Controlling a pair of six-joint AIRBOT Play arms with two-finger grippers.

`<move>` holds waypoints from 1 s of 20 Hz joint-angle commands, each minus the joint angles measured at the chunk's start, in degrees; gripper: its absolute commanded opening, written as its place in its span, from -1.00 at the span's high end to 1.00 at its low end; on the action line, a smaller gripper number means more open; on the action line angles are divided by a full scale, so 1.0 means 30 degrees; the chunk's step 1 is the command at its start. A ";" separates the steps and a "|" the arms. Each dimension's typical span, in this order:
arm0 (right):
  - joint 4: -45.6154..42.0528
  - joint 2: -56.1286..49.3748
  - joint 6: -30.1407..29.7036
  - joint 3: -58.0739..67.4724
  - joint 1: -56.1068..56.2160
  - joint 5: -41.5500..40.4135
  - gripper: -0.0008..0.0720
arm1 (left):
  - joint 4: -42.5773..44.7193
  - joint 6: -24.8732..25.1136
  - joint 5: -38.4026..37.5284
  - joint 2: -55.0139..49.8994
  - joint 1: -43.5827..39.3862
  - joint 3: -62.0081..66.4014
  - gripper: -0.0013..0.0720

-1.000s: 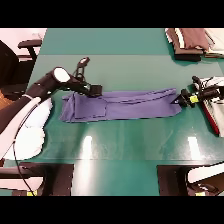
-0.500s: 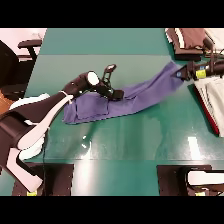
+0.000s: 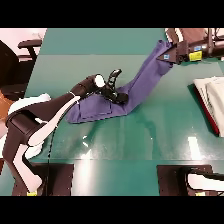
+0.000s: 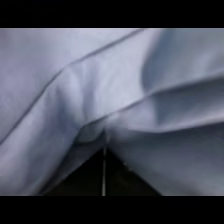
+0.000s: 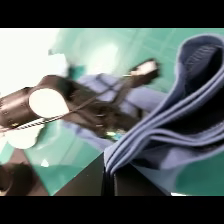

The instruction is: Fold the shirts.

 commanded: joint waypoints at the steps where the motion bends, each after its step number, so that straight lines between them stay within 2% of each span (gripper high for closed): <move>1: 0.0029 -0.0444 0.0109 0.1151 0.1960 -0.0138 0.93 | 0.0780 -0.0058 -0.0153 0.1370 0.1013 0.0721 0.90; 4: 0.0044 -0.1355 0.0102 0.2310 0.4583 -0.0998 0.93 | 0.2973 -0.0058 -0.1056 0.4925 0.3483 0.0736 0.90; 9: 0.0000 -0.5122 -0.1202 0.4794 1.0965 -0.4779 0.91 | 0.5413 -0.0058 -0.1785 1.0965 0.7949 0.0729 0.90; 10: -0.0051 -0.6091 -0.1865 0.5457 1.2021 -0.5180 0.62 | 0.5683 -0.0058 -0.1807 1.1846 0.8604 0.0729 0.90; 11: -0.0204 -0.7009 -0.2208 0.6171 1.2859 -0.5289 -0.02 | 0.5792 -0.0066 -0.1865 1.2495 0.9071 0.0729 0.90; 12: -0.0546 -0.7868 -0.2229 0.6907 1.3420 -0.4918 -0.28 | 0.5821 -0.0058 -0.1982 1.2990 0.9428 0.0729 0.90; 15: -0.2790 -0.8145 -0.1392 0.6251 1.3172 -0.3446 -0.27 | 0.5865 -0.0058 -0.2433 1.3668 0.9836 0.0714 0.90; 18: -0.4313 -0.6411 -0.0969 0.2703 1.0834 -0.2259 -0.26 | 0.5799 -0.0066 -0.3300 1.3668 0.9777 0.0707 0.90; 20: -0.4932 -0.4932 -0.0211 -0.0379 0.8619 -0.2725 -0.27 | 0.5690 -0.0066 -0.3512 1.3668 0.9777 0.0670 0.90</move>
